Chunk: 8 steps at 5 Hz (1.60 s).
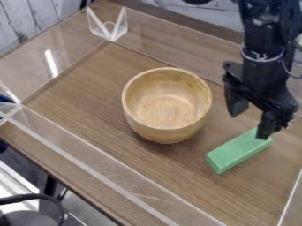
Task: Remove the green block from inside the brown bowl and put it on the table
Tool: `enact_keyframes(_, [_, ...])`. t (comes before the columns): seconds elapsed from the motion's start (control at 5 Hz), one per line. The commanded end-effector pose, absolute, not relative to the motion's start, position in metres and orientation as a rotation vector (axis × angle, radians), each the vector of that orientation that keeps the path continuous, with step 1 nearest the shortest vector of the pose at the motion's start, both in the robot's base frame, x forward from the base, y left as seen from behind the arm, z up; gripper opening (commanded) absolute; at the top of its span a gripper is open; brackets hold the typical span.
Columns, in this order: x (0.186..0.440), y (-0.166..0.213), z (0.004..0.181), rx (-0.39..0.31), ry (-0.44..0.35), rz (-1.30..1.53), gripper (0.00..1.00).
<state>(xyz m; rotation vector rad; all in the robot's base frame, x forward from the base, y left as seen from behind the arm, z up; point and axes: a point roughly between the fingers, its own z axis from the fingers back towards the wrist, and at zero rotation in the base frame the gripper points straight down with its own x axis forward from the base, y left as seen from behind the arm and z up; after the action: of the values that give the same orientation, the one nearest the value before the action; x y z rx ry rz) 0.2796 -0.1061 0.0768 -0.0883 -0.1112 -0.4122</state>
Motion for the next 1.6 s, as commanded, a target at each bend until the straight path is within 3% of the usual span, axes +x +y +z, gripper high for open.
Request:
enact_keyframes(0.0, [0.285, -0.112, 0.085, -0.098, -0.16, -0.433, 1.0])
enact_keyframes(1.2, [0.285, -0.111, 0.071, -0.097, -0.157, -0.445, 1.0])
enact_keyframes(1.4, [0.286, -0.106, 0.087, -0.083, -0.183, -0.428, 1.0])
